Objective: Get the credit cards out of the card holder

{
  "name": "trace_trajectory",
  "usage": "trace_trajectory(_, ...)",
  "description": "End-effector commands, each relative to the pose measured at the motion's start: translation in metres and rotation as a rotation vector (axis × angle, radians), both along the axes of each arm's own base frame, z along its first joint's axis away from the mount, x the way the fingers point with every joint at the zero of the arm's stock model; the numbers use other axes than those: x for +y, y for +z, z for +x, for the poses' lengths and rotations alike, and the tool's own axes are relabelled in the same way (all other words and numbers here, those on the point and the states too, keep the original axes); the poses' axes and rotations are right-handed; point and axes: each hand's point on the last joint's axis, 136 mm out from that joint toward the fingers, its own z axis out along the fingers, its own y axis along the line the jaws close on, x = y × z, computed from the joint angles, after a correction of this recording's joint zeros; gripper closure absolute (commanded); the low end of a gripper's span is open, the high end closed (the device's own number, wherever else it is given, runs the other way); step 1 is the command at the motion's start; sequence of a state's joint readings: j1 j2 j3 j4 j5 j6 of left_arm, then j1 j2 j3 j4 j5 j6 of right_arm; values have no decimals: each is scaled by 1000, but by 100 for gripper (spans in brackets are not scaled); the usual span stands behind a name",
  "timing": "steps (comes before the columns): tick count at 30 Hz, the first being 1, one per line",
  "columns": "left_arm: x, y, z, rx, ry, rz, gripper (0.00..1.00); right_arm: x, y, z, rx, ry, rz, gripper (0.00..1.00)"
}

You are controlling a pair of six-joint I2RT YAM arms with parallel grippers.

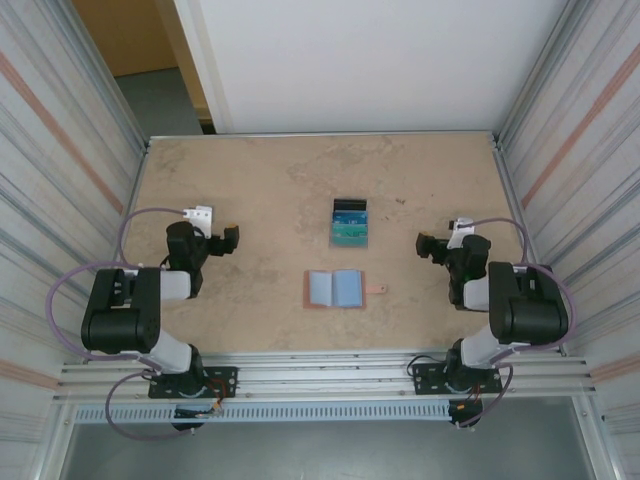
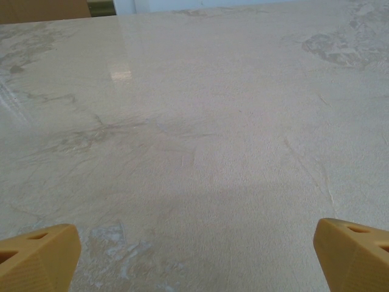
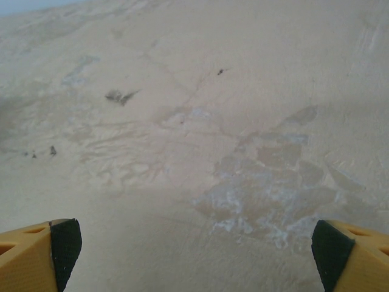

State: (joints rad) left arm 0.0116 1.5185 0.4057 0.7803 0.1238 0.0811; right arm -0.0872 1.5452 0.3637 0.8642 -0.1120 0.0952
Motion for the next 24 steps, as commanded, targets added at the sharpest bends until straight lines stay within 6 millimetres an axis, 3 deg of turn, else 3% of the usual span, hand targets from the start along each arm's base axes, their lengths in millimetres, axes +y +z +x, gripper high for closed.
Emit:
trace_trajectory(1, -2, 7, 3, -20, -11, -9, 1, 0, 4, 8, 12, -12, -20, 1)
trace_trajectory(24, -3, 7, 3, -20, -11, -8, 1, 1, 3, 8, 17, -19, -33, 1)
